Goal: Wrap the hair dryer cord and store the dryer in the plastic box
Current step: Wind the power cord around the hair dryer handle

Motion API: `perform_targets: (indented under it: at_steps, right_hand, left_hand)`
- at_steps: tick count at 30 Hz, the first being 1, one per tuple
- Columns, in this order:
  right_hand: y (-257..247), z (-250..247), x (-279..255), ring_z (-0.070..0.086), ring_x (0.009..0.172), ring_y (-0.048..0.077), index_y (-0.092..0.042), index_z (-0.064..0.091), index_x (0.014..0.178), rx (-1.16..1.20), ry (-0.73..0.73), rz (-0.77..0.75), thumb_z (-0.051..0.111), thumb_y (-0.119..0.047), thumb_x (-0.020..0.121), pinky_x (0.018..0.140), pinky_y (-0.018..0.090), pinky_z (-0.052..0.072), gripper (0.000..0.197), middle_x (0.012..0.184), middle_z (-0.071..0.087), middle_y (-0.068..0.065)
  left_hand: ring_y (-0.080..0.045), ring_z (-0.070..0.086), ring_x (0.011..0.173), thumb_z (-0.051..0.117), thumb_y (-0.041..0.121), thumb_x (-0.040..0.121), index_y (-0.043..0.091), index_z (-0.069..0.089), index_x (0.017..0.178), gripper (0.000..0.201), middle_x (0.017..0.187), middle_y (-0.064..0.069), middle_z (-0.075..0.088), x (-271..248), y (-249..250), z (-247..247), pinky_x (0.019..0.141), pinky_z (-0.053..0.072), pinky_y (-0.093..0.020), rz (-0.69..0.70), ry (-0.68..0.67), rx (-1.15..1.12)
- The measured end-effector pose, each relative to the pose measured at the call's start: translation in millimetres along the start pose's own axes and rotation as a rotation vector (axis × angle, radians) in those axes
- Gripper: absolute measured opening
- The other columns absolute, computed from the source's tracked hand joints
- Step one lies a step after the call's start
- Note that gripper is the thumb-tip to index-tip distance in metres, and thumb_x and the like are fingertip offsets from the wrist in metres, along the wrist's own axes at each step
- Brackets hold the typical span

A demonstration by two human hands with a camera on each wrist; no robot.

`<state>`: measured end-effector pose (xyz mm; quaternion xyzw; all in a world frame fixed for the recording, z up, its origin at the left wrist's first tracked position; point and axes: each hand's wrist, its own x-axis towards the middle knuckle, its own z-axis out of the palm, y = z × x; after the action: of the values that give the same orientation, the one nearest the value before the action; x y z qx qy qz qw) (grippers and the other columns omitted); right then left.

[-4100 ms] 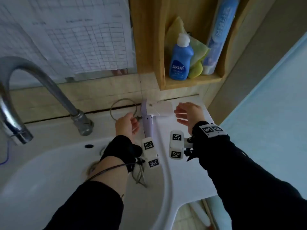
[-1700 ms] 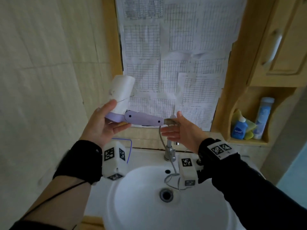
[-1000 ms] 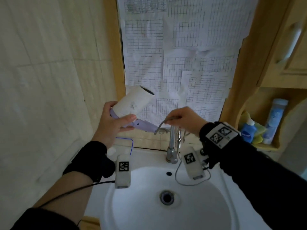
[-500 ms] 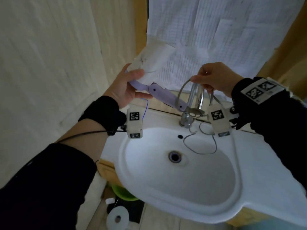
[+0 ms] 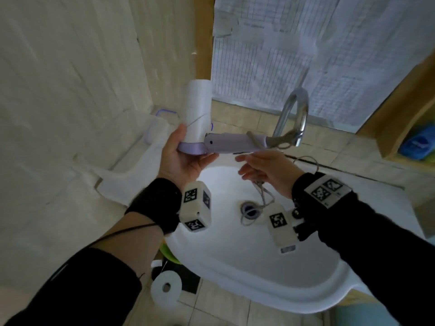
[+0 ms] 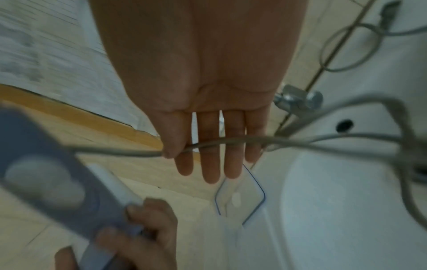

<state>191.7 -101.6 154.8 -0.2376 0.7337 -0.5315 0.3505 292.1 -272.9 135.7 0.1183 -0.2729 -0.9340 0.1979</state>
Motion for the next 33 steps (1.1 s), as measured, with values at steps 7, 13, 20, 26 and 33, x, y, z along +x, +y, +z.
perform_targets:
  at_steps: [7,13,20,26,33]
  right_hand:
    - [54,53,4,0.063,0.059,0.008,-0.008,0.055,0.108,0.232,-0.026,0.197,0.051,-0.012,0.092,0.06,0.017,0.041,0.017,0.066,0.068,-0.002]
    - [64,58,-6,0.053,0.049,0.006,-0.014,0.059,0.089,-0.401,-0.192,0.152,0.056,-0.006,0.085,0.056,0.018,0.049,0.01,0.055,0.057,-0.005]
    - [4,20,0,0.043,0.061,-0.001,-0.013,0.069,0.094,-0.806,-0.096,-0.15,0.053,-0.02,0.089,0.063,0.02,0.037,0.018,0.066,0.049,-0.014]
    - [-28,1,5,0.051,0.057,0.008,-0.01,0.069,0.082,-0.717,-0.015,-0.233,0.062,-0.016,0.085,0.065,0.025,0.047,0.01,0.06,0.054,-0.009]
    - [-30,-18,19,0.05,0.059,0.012,-0.012,0.065,0.072,-0.641,0.157,-0.225,0.072,-0.019,0.077,0.067,0.029,0.046,0.012,0.063,0.054,0.002]
  left_hand:
    - [-0.028,0.066,0.099,0.053,0.032,0.09,0.008,0.054,0.124,0.041,0.114,-0.016,0.062,3,-33,-2,0.071,0.059,-0.039,0.016,0.177,-0.085]
    - [-0.028,0.065,0.096,0.067,0.009,0.074,0.015,0.041,0.119,0.051,0.114,-0.008,0.059,20,-11,-11,0.077,0.058,-0.049,0.266,0.188,0.299]
    - [-0.03,0.06,0.105,0.078,0.018,0.054,0.024,0.044,0.105,0.062,0.119,-0.005,0.052,28,6,-20,0.07,0.06,-0.042,0.284,0.156,0.666]
    - [-0.027,0.061,0.097,0.081,0.008,0.053,0.027,0.047,0.098,0.059,0.11,-0.001,0.053,20,6,-23,0.065,0.061,-0.043,0.185,0.009,0.754]
    - [-0.027,0.065,0.09,0.079,0.016,0.046,0.027,0.051,0.098,0.061,0.107,-0.002,0.056,9,17,-19,0.06,0.06,-0.041,0.021,-0.149,0.782]
